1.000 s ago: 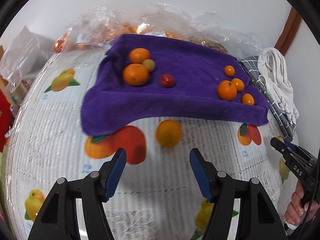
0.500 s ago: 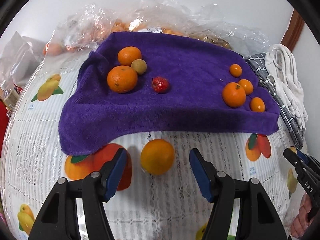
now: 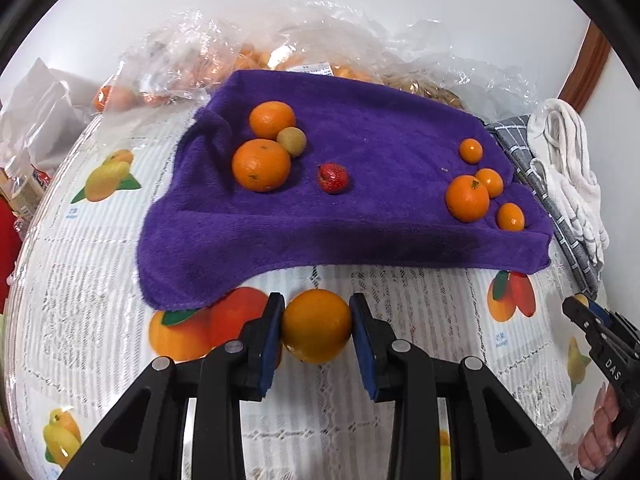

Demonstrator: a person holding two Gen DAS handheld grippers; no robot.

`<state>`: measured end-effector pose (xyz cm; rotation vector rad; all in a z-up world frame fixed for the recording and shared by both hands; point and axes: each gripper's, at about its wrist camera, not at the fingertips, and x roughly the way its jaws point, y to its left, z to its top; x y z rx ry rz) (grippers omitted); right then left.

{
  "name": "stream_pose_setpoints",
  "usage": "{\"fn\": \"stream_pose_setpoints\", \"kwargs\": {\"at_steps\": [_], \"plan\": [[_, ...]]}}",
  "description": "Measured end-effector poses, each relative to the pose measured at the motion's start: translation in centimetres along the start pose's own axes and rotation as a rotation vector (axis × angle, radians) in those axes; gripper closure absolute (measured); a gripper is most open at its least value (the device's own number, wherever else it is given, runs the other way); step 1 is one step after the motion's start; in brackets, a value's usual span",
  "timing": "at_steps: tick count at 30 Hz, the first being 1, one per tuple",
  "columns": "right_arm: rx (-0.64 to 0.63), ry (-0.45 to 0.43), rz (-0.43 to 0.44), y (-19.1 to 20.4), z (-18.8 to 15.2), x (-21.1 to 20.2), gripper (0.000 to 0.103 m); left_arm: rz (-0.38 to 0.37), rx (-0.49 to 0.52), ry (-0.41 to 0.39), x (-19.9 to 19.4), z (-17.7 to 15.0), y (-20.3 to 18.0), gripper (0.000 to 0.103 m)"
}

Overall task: Organize fruits
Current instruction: 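Grasp an orange from the sheet with the left gripper while the right holds its fruit, then carry both held fruits over the purple towel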

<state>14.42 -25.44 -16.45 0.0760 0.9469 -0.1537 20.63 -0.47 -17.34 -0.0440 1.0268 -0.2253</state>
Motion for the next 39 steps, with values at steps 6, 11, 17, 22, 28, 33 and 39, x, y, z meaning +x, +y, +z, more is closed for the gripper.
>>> {"fn": "stream_pose_setpoints", "kwargs": {"at_steps": [6, 11, 17, 22, 28, 33, 39], "plan": [[0.011, -0.024, 0.018, 0.4, 0.4, -1.2, 0.075, 0.014, -0.003, -0.022, -1.9, -0.2, 0.8, 0.071], [-0.003, -0.037, 0.022, 1.0, 0.5, -1.9, 0.075, 0.011, -0.036, -0.035, -3.2, -0.8, 1.7, 0.071], [-0.007, -0.054, 0.042, 1.4, 0.9, -2.6, 0.075, 0.024, -0.054, -0.052, -4.5, -1.1, 2.7, 0.071], [-0.030, -0.069, 0.046, 1.9, 1.3, -3.2, 0.075, 0.038, -0.043, -0.070, -5.5, -0.6, 2.9, 0.071], [-0.024, -0.084, 0.056, 1.8, 1.9, -3.6, 0.075, 0.029, -0.048, -0.086, -6.4, 0.3, 2.7, 0.071], [-0.019, -0.102, 0.061, 1.6, 2.5, -4.1, 0.075, 0.019, -0.049, -0.099, -7.1, 1.1, 2.4, 0.071], [-0.010, -0.112, 0.069, 1.3, 3.2, -4.2, 0.075, 0.007, -0.035, -0.119, -7.9, 2.1, 1.9, 0.071]]}}
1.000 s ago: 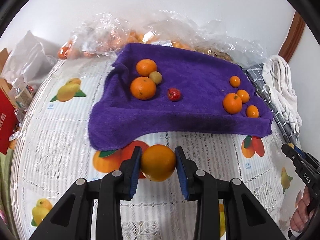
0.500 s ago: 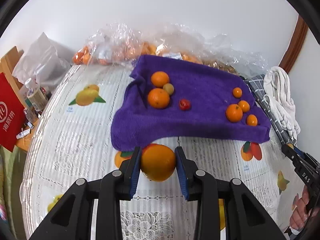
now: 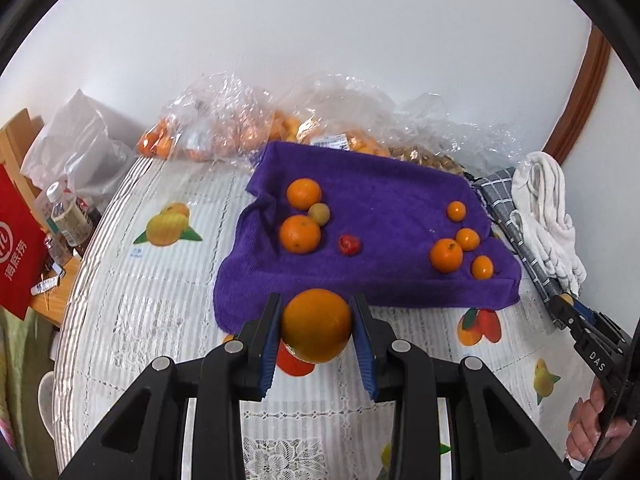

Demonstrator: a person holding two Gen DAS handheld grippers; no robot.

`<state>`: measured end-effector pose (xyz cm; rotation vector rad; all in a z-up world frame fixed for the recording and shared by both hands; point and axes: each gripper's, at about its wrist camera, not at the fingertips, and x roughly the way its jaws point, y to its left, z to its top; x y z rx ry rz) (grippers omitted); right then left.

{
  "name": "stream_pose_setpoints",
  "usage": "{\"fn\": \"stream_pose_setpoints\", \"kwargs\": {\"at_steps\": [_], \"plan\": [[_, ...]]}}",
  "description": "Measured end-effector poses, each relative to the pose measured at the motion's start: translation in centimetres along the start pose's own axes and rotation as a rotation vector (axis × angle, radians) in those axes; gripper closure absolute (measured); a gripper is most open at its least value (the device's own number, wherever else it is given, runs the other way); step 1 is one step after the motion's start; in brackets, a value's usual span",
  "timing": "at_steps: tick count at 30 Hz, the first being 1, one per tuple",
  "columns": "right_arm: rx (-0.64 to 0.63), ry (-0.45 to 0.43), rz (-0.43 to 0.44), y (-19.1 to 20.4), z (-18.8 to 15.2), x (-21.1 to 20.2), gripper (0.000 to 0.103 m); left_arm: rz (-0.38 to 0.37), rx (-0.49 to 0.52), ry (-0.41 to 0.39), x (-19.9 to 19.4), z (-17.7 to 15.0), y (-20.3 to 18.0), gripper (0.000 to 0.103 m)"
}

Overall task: Organize fruits
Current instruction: 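Carry both held fruits over the purple towel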

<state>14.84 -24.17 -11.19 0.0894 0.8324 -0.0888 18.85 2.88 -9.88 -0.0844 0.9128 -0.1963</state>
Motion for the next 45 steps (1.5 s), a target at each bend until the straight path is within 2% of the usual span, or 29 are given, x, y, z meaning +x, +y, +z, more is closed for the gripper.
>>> {"fn": "stream_pose_setpoints", "kwargs": {"at_steps": [30, 38, 45], "plan": [[-0.007, -0.020, 0.032, 0.7, 3.8, 2.9, 0.074, 0.023, 0.005, -0.008, 1.1, 3.3, -0.7, 0.071], [-0.006, -0.013, 0.042, 1.0, 5.7, 5.2, 0.074, 0.035, -0.009, 0.003, 2.5, 4.4, 0.6, 0.071], [-0.023, 0.017, 0.077, 2.0, 7.6, 9.2, 0.074, 0.056, -0.039, 0.018, 3.9, 5.5, 2.7, 0.071]]}}
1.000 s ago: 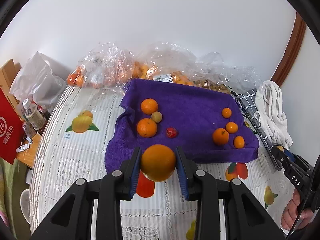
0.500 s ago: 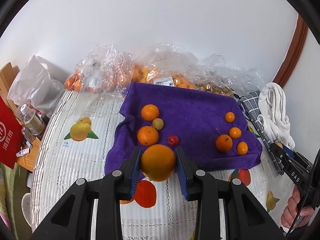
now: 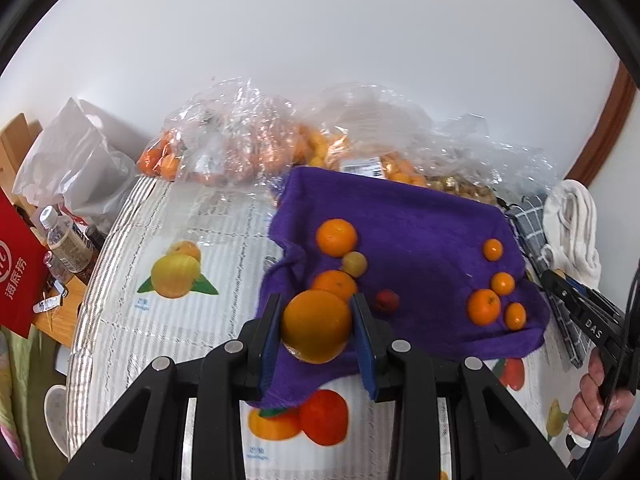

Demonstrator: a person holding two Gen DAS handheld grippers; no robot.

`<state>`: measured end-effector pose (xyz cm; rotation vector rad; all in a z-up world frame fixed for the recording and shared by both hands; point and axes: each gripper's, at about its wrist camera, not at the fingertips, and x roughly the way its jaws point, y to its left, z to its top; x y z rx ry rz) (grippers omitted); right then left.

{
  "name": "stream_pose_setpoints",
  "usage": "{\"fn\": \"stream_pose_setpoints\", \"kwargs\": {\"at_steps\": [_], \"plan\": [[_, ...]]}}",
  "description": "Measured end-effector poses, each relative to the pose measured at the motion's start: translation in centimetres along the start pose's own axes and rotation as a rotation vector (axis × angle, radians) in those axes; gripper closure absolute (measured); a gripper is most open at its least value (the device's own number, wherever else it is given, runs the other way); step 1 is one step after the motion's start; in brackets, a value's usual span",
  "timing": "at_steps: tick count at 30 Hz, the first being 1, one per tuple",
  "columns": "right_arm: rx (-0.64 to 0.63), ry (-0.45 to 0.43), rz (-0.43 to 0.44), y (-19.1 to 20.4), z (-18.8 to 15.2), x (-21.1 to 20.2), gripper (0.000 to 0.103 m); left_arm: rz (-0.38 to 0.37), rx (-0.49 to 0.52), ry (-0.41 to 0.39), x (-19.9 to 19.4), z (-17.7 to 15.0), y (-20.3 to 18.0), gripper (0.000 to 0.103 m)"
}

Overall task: Organize fruits
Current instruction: 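Carry both held fruits over the purple towel, then lower both fruits onto the towel and open both grippers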

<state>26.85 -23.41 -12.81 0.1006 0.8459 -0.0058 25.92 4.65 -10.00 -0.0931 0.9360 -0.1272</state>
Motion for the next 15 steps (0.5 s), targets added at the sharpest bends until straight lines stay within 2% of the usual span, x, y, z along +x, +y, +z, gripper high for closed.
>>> {"fn": "stream_pose_setpoints", "kwargs": {"at_steps": [8, 15], "plan": [[0.009, 0.076, 0.062, 0.9, 1.8, 6.4, 0.074, 0.005, -0.010, 0.021, 2.0, 0.7, 1.0, 0.071], [-0.046, 0.118, 0.043, 2.2, 2.0, 9.5, 0.075, -0.020, -0.004, 0.030, 3.3, 1.2, 0.8, 0.071]]}}
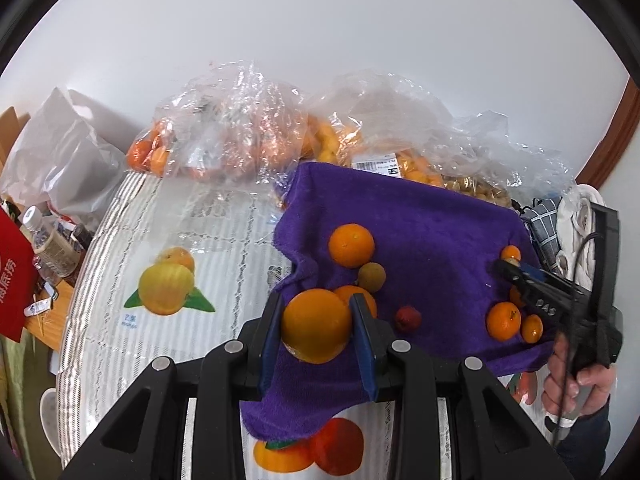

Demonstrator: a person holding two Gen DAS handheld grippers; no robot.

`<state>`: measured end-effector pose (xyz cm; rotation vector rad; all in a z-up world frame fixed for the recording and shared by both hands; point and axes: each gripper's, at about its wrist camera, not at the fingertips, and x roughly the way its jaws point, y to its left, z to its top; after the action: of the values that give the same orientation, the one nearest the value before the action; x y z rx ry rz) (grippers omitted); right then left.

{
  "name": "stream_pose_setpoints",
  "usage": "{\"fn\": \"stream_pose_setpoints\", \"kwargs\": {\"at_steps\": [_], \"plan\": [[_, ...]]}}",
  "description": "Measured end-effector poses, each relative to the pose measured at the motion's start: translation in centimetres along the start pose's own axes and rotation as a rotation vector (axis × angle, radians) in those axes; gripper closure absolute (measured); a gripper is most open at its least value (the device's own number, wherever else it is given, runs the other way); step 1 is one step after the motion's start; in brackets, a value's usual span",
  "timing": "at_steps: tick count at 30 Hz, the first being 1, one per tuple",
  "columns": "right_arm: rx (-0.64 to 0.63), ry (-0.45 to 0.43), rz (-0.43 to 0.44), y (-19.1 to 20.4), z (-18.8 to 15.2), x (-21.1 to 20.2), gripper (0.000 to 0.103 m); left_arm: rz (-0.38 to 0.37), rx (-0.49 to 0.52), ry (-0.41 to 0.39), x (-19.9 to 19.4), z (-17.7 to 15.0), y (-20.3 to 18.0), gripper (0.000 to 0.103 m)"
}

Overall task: Organize fruits
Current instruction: 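Lower both fruits onto the towel and open both grippers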

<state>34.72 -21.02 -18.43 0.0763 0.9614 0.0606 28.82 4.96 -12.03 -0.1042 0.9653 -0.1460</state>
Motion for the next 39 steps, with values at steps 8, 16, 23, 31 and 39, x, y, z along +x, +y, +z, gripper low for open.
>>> {"fn": "stream_pose_setpoints", "kwargs": {"at_steps": [8, 16, 23, 31, 39], "plan": [[-0.022, 0.023, -0.007, 0.0, -0.5, 0.5, 0.070, -0.059, 0.035, 0.014, 1.8, 0.6, -2.2, 0.071], [-0.042, -0.011, -0.037, -1.0, -1.9, -2.9, 0.054, -0.087, 0.062, 0.036, 4.3, 1.1, -5.3, 0.071], [0.014, -0.039, -0.071, -3.3, -3.0, -4.7, 0.054, -0.049, 0.093, 0.071, 6.6, 1.1, -7.4, 0.071], [0.049, -0.031, -0.077, -4.1, -4.1, -4.7, 0.054, -0.024, 0.092, 0.100, 7.9, 0.7, -7.8, 0.071], [0.050, -0.017, -0.086, -3.6, -5.0, -5.4, 0.054, -0.027, 0.090, 0.098, 7.4, 0.6, -7.9, 0.064]]}}
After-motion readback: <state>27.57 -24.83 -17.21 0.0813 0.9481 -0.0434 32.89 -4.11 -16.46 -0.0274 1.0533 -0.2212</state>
